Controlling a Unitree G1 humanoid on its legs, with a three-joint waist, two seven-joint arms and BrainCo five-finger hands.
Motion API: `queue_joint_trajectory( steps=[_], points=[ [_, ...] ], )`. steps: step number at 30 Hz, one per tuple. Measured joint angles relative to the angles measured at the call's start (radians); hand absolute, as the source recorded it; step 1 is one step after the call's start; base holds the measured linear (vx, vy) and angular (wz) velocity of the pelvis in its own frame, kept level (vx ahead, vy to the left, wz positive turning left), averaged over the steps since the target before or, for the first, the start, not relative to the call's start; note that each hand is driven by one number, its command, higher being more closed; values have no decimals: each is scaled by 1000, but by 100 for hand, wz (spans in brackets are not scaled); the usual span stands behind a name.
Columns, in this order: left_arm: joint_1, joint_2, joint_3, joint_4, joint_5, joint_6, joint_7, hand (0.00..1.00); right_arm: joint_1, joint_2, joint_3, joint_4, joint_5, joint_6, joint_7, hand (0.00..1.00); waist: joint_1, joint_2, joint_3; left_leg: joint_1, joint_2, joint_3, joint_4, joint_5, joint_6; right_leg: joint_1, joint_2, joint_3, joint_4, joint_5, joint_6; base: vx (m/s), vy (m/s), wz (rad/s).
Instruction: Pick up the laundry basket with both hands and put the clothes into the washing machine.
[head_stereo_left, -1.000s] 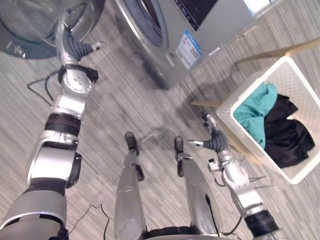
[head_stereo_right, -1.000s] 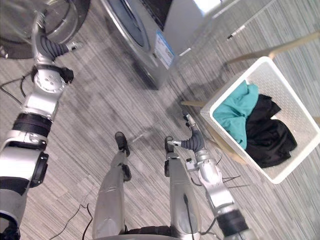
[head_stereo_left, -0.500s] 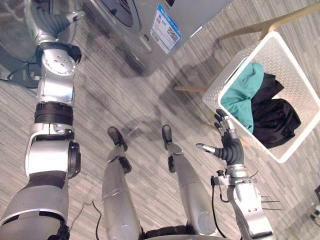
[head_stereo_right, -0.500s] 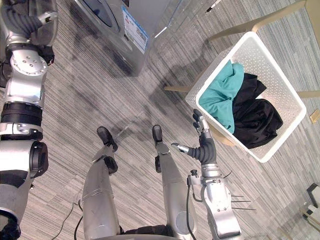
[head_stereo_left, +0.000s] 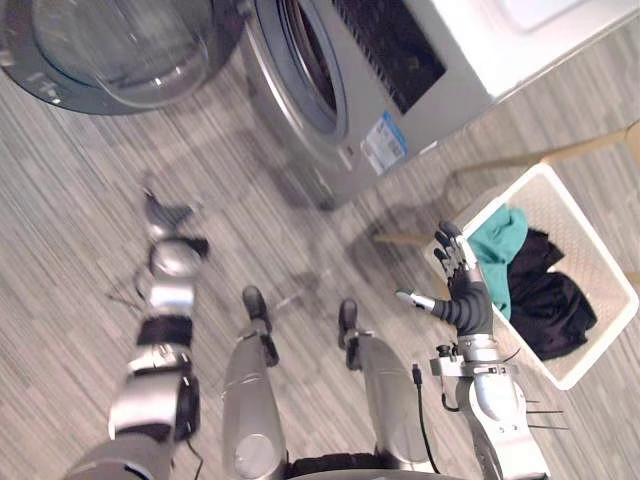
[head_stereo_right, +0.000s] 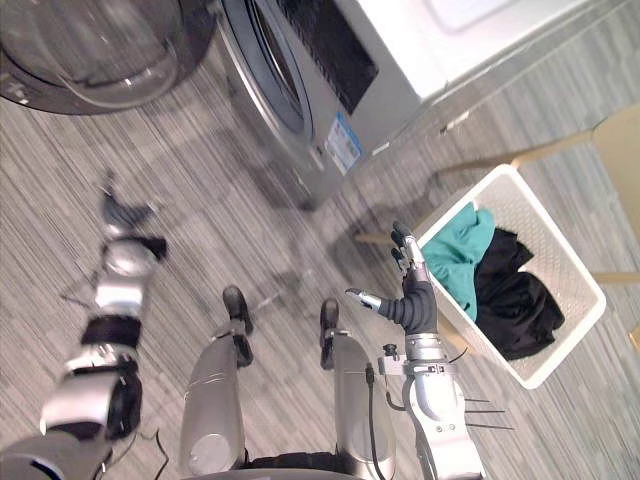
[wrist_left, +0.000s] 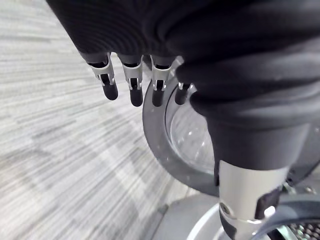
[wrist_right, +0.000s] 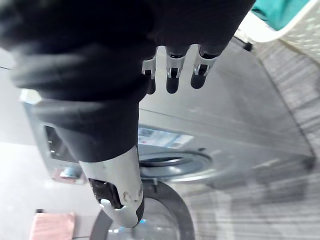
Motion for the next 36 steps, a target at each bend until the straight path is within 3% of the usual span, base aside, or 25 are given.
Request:
queue_joint_trajectory(
  steps=[4,6,7,8,9,11,12,13,15,16,17,18,19,21,23,25,26,27,28,29,30,32,36],
  points=[
    [167,-31,-23,91,2,-9,-59,0,-36,-6,-86,184,-38,63,-13,0,-11,56,-68,93,8,88,-35,-21,-5,45,26,108,-89,54,14,63,24,-88],
    [231,-24,-19,120,6,-19,-86,0,-59,-7,-107,237,-72,85,-19,0,-12,66,-73,155,21,162,-35,-45,-9,62,39,164,-109,83,27,58,34,-134],
    [261,-24,-15,140,10,-21,-101,0,-76,-8,-120,261,-99,95,-21,0,-14,72,-76,198,38,212,-41,-59,-13,70,22,97,-127,91,14,15,24,-122],
    [281,-30,-4,152,13,-21,-110,0,-82,-17,-126,277,-123,101,-24,0,-16,77,-81,239,45,258,-53,-77,-13,85,-33,-56,-132,74,-49,17,36,-111],
    [289,-33,3,154,14,-21,-118,0,-85,-24,-127,286,-136,102,-28,0,-16,82,-85,257,51,281,-58,-83,-20,99,-66,-151,-132,69,-66,21,49,-98],
    [304,-35,16,189,14,-24,-126,0,-107,-44,-127,334,-171,104,-39,0,-8,95,-108,323,88,359,-59,-109,-56,162,-159,-461,-132,72,-106,92,14,-109],
    [308,-37,18,213,15,-24,-126,0,-122,-44,-125,349,-183,107,-40,0,-8,98,-121,345,109,391,-44,-120,-73,184,-168,-531,-137,83,-87,189,-48,-136],
    [317,-34,21,240,19,-24,-128,0,-133,-46,-118,356,-201,107,-40,0,-8,102,-136,366,140,430,0,-139,-87,190,-151,-519,-146,112,-28,248,-103,-117],
    [327,-47,45,276,30,-29,-131,0,-143,-61,-100,376,-229,108,-43,0,-4,116,-147,392,210,460,104,-141,-105,186,-107,-457,-121,92,-20,254,-147,-118],
    [329,-50,62,290,31,-30,-141,0,-144,-70,-92,388,-245,113,-43,0,0,122,-146,381,269,417,231,-127,-76,191,-86,-426,-90,80,-28,263,-202,-115],
    [331,-49,62,292,32,-30,-146,0,-138,-76,-90,389,-256,117,-43,0,2,125,-146,365,299,364,320,-98,-17,199,-73,-404,-77,70,-32,307,-228,-111],
    [332,-45,65,301,34,-31,-148,0,-134,-89,-89,391,-268,121,-43,0,3,129,-146,316,324,264,445,-9,81,231,-58,-376,-88,66,-40,245,-130,-80],
    [332,-41,67,305,36,-32,-147,0,-133,-98,-89,391,-273,121,-45,0,3,128,-146,285,320,201,503,-15,73,250,-66,-358,-101,63,-44,266,-47,-80],
    [330,-41,62,312,38,-43,-148,0,-138,-130,-97,395,-290,126,-62,0,17,121,-141,182,224,41,610,-155,37,297,-83,-288,-134,63,-45,273,22,-76],
    [331,-37,47,320,38,-42,-149,0,-138,-150,-93,398,-307,126,-63,0,21,118,-139,145,142,-26,503,-184,33,335,-101,-265,-140,63,-43,249,100,-58],
    [330,-36,38,325,38,-43,-149,0,-144,-177,-86,408,-329,124,-63,0,33,119,-139,122,55,-100,282,-172,16,365,-113,-244,-155,68,-22,202,194,-59],
    [340,-49,32,324,38,-46,-150,0,-151,-217,-64,416,-338,122,-62,0,47,146,-148,128,14,-168,88,-18,-30,366,-88,-217,-156,61,14,133,197,-58],
    [343,-51,17,327,36,-53,-151,0,-162,-234,-49,425,-350,118,-61,0,50,162,-147,121,9,-180,80,-16,-15,367,-83,-199,-158,46,39,170,292,-38],
    [333,-19,2,330,37,-62,-155,0,-181,-244,-18,445,-367,119,-57,0,44,122,-140,114,-24,-170,96,-19,-11,367,-112,-168,-172,28,65,122,212,-1],
    [322,2,-5,331,37,-70,-159,0,-211,-262,9,462,-379,118,-53,0,44,99,-129,108,-44,-169,86,-22,-7,365,-127,-155,-194,27,68,107,211,13],
    [317,5,-5,333,37,-67,-163,0,-223,-273,21,468,-385,118,-51,0,44,97,-128,101,-48,-167,87,-25,-2,365,-127,-146,-208,30,72,48,119,4],
    [319,4,-6,334,35,-73,-166,0,-303,-314,93,510,-406,112,-35,0,59,101,-122,94,-66,-159,87,-31,9,366,-142,-138,-235,47,94,15,108,-1],
    [311,0,-32,325,32,-89,-164,0,-470,-353,242,641,-427,107,-15,0,75,133,-84,67,-63,-162,80,-29,12,340,-137,-142,-236,55,97,-53,18,2]
  ],
)
